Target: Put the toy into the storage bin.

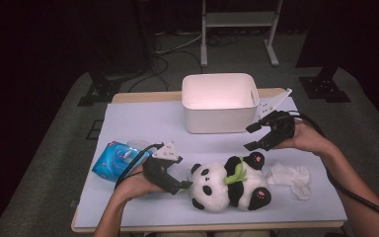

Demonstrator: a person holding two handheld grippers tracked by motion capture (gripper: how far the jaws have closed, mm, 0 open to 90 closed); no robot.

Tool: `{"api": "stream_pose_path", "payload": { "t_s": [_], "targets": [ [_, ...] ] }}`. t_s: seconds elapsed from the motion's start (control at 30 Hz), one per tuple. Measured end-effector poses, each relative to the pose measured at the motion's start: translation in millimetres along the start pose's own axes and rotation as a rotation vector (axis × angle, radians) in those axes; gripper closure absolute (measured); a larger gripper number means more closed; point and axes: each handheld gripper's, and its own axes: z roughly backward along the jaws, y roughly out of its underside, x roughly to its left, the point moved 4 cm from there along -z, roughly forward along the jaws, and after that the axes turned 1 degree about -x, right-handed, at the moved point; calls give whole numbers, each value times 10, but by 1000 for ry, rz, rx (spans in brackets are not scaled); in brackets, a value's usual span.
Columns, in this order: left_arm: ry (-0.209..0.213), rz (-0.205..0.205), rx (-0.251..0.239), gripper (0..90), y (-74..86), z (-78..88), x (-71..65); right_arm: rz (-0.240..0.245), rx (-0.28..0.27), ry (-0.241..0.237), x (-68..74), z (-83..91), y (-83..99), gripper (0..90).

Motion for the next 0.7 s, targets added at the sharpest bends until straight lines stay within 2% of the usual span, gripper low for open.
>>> {"api": "stream_pose_path", "payload": {
  "t_s": [0.07, 0.13, 0.23, 0.43, 0.47, 0.5, 0.57, 0.7],
  "targets": [
    [-12, -6, 11, 109, 27, 2, -1, 6, 1, -1, -7, -14, -50, 279],
    [0, 5, -3, 109, 41, 12, -9, 21, -2, 4, -13, -28, -94, 275],
    [-5, 11, -12, 107, 61, 14, -9, 23, 5, 1, -11, -51, -151, 262],
    [-2, 14, -7, 106, 77, 0, -21, 30, 11, -12, -35, -79, -230, 262],
    [-2, 12, -3, 106, 79, -4, -23, 44, 13, -10, -47, -87, -240, 262],
    [-1, 3, 5, 106, 84, -6, -22, 35, 15, -11, -41, -95, -251, 262],
    [0, 13, -3, 105, 89, -26, -31, 53, 28, -6, -63, -114, -267, 262],
    [4, 15, 2, 105, 102, -43, -42, 43, 29, -5, -106, -139, -319, 262]
  ]
}}
